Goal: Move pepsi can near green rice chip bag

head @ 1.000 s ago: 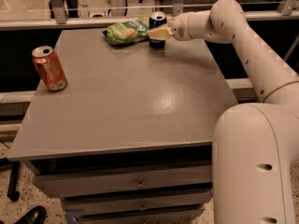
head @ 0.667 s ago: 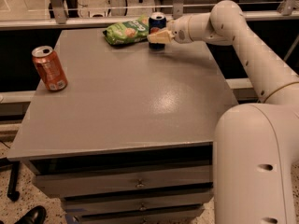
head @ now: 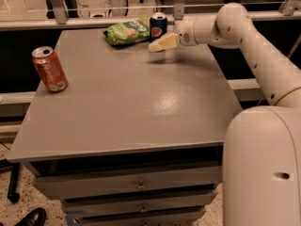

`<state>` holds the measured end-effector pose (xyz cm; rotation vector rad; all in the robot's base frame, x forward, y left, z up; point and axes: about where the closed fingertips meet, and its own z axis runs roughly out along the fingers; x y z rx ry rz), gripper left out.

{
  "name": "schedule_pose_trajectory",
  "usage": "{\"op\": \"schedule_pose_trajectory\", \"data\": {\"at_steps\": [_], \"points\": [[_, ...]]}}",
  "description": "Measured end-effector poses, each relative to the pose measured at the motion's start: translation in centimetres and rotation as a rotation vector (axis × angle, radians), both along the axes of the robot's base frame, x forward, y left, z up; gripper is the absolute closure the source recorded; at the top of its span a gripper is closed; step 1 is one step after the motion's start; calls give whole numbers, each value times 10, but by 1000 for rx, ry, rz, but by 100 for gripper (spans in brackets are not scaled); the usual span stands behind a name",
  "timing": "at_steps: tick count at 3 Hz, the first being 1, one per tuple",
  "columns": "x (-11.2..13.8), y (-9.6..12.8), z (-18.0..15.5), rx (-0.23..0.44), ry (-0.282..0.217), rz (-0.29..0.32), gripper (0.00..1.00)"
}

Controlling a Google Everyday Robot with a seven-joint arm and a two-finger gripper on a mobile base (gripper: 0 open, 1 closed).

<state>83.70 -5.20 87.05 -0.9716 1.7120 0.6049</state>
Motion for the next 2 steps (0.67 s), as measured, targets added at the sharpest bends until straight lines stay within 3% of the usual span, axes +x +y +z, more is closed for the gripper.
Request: {"op": "schedule_pose_trajectory", "data": {"at_steps": [1,2], "points": [[-18,-19,12,36,-30,-19,0],[-53,-48,25,122,-79,-46,0]]}}
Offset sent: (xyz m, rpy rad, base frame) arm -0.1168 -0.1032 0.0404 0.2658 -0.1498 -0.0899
